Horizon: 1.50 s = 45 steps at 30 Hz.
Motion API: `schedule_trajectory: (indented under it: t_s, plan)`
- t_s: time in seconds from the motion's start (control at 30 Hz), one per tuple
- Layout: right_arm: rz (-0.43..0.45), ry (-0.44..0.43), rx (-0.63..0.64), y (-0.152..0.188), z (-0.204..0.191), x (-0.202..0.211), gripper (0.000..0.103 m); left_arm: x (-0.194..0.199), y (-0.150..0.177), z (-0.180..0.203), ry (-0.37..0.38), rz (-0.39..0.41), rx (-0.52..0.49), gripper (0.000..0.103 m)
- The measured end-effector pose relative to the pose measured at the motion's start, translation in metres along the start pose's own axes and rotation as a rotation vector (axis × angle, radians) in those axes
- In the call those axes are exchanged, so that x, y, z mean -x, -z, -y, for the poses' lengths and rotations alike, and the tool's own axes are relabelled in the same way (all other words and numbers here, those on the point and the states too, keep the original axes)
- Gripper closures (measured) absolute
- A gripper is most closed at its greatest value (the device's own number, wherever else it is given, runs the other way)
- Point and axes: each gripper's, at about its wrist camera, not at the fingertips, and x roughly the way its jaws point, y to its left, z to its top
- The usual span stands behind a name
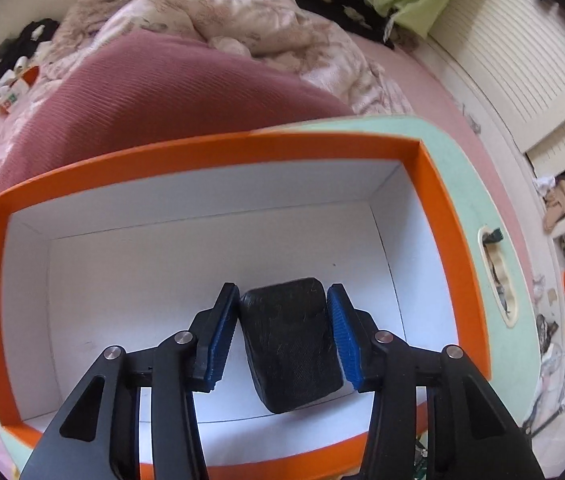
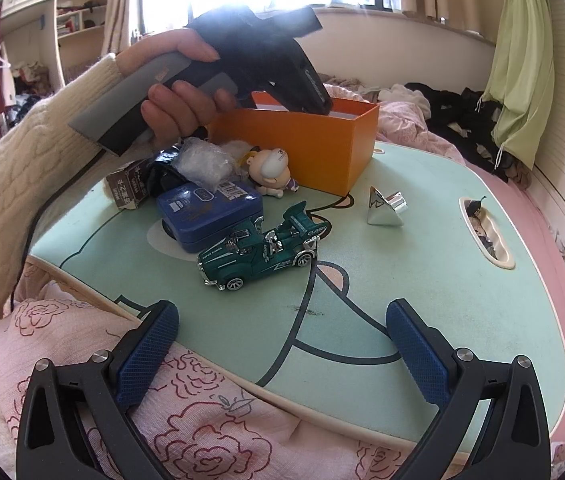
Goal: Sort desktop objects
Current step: 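Reach into the box and grasp the black cube with the left gripper, then lift the black cube with red symbol out and set it on the black bag with the left gripper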
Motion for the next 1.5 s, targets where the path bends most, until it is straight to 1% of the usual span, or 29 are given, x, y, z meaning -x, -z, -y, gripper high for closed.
schedule_trajectory:
  t_s: [0.13,0.23,0.3,0.37,0.43,0.57,0.7,0.77,0.83,0.9,0.93,0.97,1.0,1.03,1.1,1.13,1.2,1.23,1.3,1.43,1.5]
  plan:
    - [0.0,0.001,0.0,0.0,0.0,0.0,0.0,0.046,0.009,-0.007,0.082,0.125,0.027,0.064]
    - [0.0,0.001,0.0,0.0,0.0,0.0,0.0,0.091,0.035,-0.012,0.11,0.243,0.003,0.064]
    - [0.0,0.0,0.0,0.0,0.0,-0.001,0.0,0.107,0.05,-0.016,0.138,0.288,-0.004,0.064]
    - [0.0,0.001,0.0,0.0,0.0,0.0,0.0,0.116,0.062,-0.022,0.149,0.299,0.006,0.064]
    - [0.0,0.002,0.0,0.0,0.0,0.0,0.0,0.122,0.072,-0.026,0.147,0.319,0.02,0.064]
    - [-0.001,0.001,0.0,0.0,0.0,-0.001,0.0,0.134,0.105,-0.037,0.166,0.383,0.04,0.064]
    - [0.0,0.002,0.0,-0.001,-0.001,-0.001,0.0,0.123,0.129,-0.036,0.108,0.405,0.046,0.064]
    - [0.0,0.002,0.0,-0.001,-0.001,-0.001,0.0,0.115,0.135,-0.037,0.105,0.403,0.038,0.064]
    - [0.0,0.001,0.0,-0.001,-0.001,-0.001,0.0,0.109,0.14,-0.04,0.115,0.413,0.054,0.063]
    - [0.0,0.002,0.0,-0.001,-0.001,-0.001,0.0,0.111,0.149,-0.042,0.111,0.442,0.068,0.055]
    - [0.0,0.002,0.0,-0.001,-0.001,-0.001,0.0,0.115,0.155,-0.041,0.107,0.471,0.064,0.045]
    - [0.0,0.002,0.0,-0.001,-0.001,-0.001,0.0,0.12,0.163,-0.04,0.089,0.506,0.064,0.036]
    - [0.0,0.002,0.0,-0.001,-0.001,-0.001,0.0,0.124,0.17,-0.038,0.06,0.536,0.063,0.033]
    - [0.0,0.002,0.0,-0.001,-0.001,-0.001,0.0,0.129,0.18,-0.033,0.003,0.573,0.049,0.028]
    - [0.0,0.002,0.0,0.0,-0.001,-0.001,0.0,0.134,0.196,-0.021,-0.122,0.61,-0.014,0.023]
    - [0.0,0.002,0.0,-0.001,-0.001,-0.002,0.0,0.133,0.206,-0.015,-0.205,0.622,-0.049,0.021]
    - [-0.001,0.002,0.0,-0.001,-0.001,-0.002,0.0,0.126,0.222,-0.014,-0.307,0.628,-0.057,0.021]
    - [0.0,0.002,0.0,-0.001,-0.001,-0.002,0.0,0.122,0.226,-0.016,-0.325,0.615,-0.046,0.021]
    - [-0.001,0.003,0.001,0.0,0.0,-0.001,0.0,0.111,0.239,-0.028,-0.327,0.584,-0.015,0.021]
    - [-0.001,0.003,0.0,0.0,0.0,-0.002,0.0,0.087,0.257,-0.055,-0.278,0.531,0.09,0.021]
    - [-0.001,0.003,0.001,0.0,0.0,-0.002,0.0,0.074,0.255,-0.061,-0.253,0.495,0.107,0.021]
